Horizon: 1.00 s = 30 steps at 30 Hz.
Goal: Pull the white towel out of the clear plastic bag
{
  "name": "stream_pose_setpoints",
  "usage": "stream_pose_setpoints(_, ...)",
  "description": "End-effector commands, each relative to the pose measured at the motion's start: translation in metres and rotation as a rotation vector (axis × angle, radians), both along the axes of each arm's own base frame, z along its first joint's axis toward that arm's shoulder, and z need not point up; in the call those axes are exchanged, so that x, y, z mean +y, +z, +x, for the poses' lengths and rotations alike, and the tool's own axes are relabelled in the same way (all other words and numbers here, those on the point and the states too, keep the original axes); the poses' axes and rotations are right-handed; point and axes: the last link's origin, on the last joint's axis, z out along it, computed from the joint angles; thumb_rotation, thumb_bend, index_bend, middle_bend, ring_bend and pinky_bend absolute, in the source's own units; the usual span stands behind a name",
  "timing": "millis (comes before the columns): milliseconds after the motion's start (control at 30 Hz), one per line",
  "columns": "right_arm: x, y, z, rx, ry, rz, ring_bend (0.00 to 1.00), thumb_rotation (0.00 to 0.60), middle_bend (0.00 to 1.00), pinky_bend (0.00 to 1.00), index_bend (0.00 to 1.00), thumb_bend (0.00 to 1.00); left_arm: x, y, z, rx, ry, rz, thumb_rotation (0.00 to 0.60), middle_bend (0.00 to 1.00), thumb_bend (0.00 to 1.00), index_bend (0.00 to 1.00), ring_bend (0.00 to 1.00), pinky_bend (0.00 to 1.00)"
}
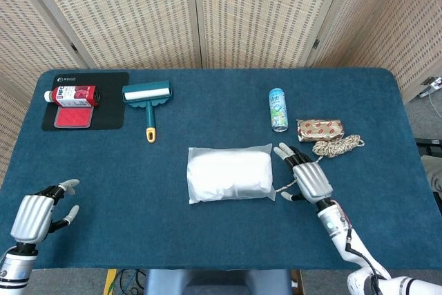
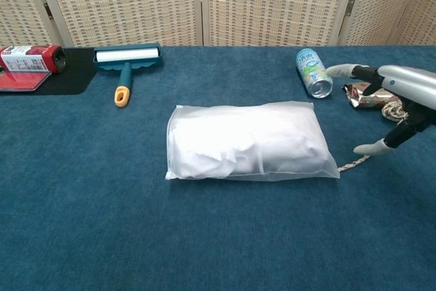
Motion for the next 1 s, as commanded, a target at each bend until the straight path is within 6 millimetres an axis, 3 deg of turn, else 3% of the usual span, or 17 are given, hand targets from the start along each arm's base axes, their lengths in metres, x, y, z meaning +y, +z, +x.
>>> stream_pose_setpoints(33, -0.005, -0.009, 0.006, -0.001, 0.011, 0.014, 0.02, 0.6, 0.02, 0.19, 0.03, 0.0, 0.0, -0.002, 0.0, -0.001, -0.003, -0.004, 0.6, 0.44, 0.33, 0.28, 0.47, 0.66)
stream_pose_setpoints(467, -0.029, -0.039, 0.023, 0.007, 0.019, 0.079, 0.0, 0.6, 0.01, 0.18, 0.03, 0.0, 0.002, -0.004, -0.003, 0.012, -0.001, -0.023, 0.6, 0.44, 0.33, 0.28, 0.47, 0.66)
stream_pose_setpoints(833, -0.058, -0.049, 0.027, 0.056, 0.002, 0.091, 0.0, 0.6, 0.03, 0.18, 0.03, 0.0, 0.002, -0.01, -0.005, 0.01, 0.002, -0.039, 0.6, 0.44, 0.33, 0.28, 0.47, 0.66)
stream_pose_setpoints(1000, -0.069, -0.055, 0.032, 0.078, 0.004, 0.113, 0.07, 0.6, 0.11, 0.27, 0.04, 0.0, 0.001, -0.01, -0.006, 0.012, 0.001, -0.041, 0.6, 0.44, 0.33, 0.28, 0.47, 0.66)
